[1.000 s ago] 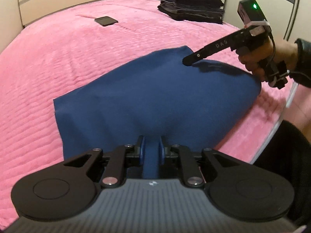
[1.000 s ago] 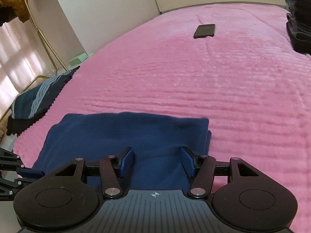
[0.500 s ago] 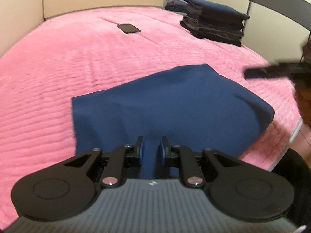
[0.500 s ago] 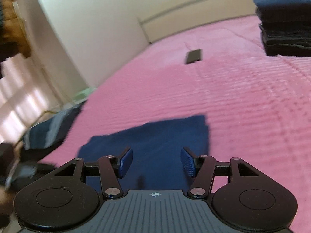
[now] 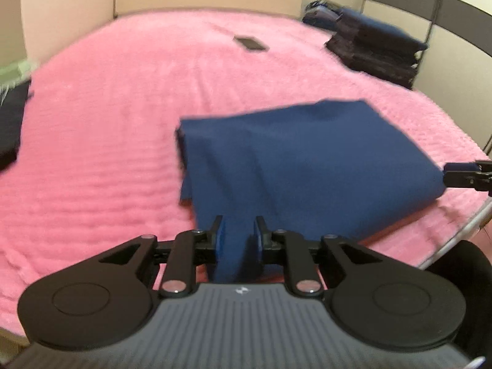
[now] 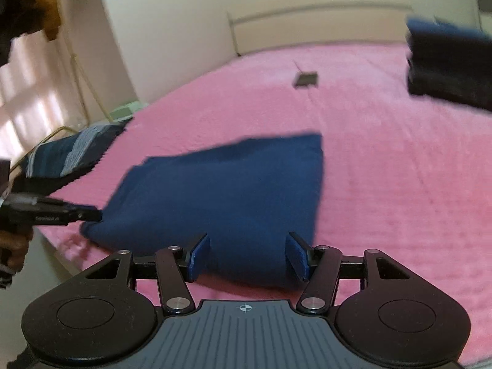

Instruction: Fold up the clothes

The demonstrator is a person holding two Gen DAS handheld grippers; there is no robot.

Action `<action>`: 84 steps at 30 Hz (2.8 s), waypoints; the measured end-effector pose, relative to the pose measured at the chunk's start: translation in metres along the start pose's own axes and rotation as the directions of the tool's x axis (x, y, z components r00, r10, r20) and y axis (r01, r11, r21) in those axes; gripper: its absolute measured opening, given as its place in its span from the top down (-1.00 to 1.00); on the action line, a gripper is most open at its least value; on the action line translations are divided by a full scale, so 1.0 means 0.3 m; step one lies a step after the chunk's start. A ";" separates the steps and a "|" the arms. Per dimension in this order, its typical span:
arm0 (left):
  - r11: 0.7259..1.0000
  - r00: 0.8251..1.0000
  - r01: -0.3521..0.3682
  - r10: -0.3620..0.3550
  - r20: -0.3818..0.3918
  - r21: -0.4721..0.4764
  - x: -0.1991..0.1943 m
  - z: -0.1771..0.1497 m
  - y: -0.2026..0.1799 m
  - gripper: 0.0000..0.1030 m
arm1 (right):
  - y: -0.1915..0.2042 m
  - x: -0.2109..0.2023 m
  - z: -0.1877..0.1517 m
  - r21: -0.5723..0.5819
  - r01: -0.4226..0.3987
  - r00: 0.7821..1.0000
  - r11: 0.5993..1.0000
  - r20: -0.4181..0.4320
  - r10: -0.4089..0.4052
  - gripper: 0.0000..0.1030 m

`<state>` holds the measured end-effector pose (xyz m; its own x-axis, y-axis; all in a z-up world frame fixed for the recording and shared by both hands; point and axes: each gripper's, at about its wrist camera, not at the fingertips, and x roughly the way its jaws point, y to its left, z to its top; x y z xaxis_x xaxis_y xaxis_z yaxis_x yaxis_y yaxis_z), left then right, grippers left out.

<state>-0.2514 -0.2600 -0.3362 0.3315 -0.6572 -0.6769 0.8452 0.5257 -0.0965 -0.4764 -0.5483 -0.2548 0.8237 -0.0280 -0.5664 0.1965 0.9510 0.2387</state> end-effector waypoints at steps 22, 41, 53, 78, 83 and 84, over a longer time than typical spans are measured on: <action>1.000 1.000 0.010 -0.010 -0.002 0.007 0.007 -0.033 -0.019 0.74 | 0.021 -0.006 -0.073 -0.038 0.012 0.999 0.999 -0.030 -0.014 -0.13; 0.983 0.989 0.147 -0.150 0.016 0.107 0.113 0.092 -0.225 0.72 | -0.030 0.110 -0.002 -0.063 0.020 0.997 0.998 -0.068 -0.024 -0.13; 0.984 0.997 0.068 -0.063 -0.035 0.163 0.241 0.139 -0.176 0.61 | -0.123 0.310 0.152 -0.233 0.007 0.989 0.972 -0.140 -0.041 -0.13; 0.999 0.996 -0.031 0.034 -0.077 0.041 0.434 0.283 0.134 0.69 | -0.349 0.540 0.290 -0.078 0.060 0.988 0.995 -0.140 -0.071 -0.13; 0.999 0.998 -0.024 0.025 -0.064 0.027 0.430 0.302 0.157 0.71 | -0.406 0.529 0.347 -0.036 0.150 0.982 0.988 -0.106 -0.153 -0.13; 1.000 0.998 -0.018 0.019 -0.060 0.025 0.426 0.308 0.154 0.74 | -0.403 0.516 0.359 -0.030 0.152 0.983 0.988 -0.097 -0.154 -0.13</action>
<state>-0.1312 -0.3698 -0.3597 0.3219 -0.6132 -0.7214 0.8493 0.5238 -0.0662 -0.3154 -0.7008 -0.2863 0.7279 -0.1443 -0.6704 0.3036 0.9444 0.1264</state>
